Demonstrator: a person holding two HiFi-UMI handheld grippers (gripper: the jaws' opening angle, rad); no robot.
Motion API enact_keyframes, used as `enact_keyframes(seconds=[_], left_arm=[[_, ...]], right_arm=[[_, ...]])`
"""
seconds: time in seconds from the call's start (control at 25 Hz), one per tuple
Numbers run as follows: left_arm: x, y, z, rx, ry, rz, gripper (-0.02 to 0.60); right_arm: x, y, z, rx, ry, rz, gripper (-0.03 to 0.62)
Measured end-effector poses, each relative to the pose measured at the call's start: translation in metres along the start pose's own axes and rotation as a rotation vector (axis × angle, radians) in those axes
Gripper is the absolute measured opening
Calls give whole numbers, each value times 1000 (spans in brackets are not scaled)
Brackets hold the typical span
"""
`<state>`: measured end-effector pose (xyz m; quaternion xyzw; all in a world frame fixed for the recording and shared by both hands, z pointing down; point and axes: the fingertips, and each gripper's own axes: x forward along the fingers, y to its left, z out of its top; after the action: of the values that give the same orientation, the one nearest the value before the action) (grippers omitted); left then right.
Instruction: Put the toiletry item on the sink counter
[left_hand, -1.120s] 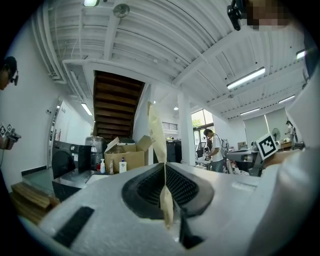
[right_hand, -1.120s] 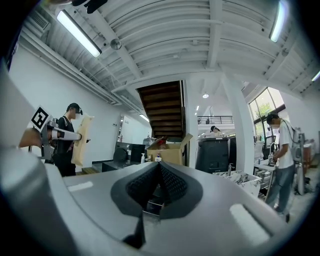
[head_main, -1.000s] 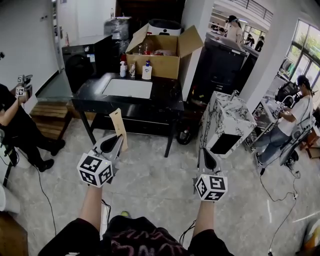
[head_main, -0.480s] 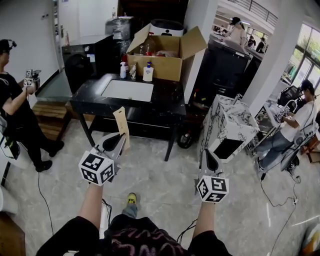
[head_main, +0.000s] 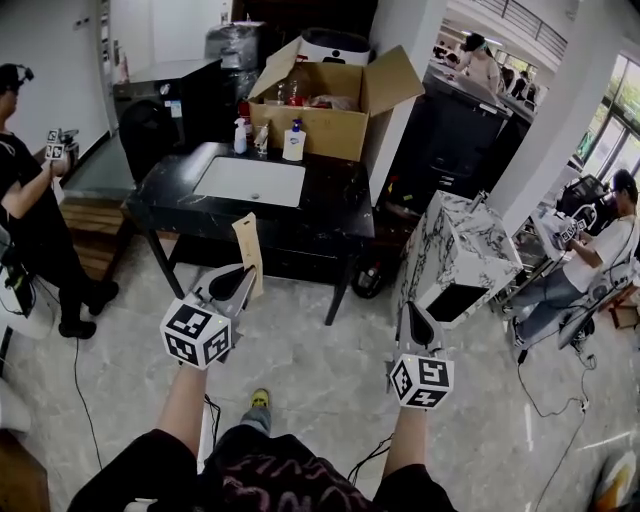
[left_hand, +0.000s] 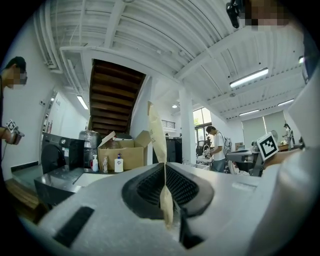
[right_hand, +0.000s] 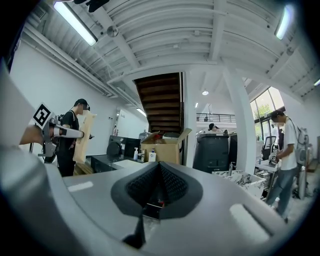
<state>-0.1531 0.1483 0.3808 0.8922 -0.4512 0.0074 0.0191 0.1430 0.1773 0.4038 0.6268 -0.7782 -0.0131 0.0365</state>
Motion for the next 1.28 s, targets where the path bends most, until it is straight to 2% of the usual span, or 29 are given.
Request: enact_keyframes(seconds=[0.28, 1.0, 1.28], left_arm=[[39, 37, 0, -26, 10, -19, 8], [114, 163, 9, -39, 13, -45, 8], [145, 181, -3, -56, 31, -79, 8]], right_arm=[[53, -4, 7, 0, 16, -17, 12], [203, 37, 26, 7, 4, -2, 12], [227, 27, 13, 19, 28, -41, 12]])
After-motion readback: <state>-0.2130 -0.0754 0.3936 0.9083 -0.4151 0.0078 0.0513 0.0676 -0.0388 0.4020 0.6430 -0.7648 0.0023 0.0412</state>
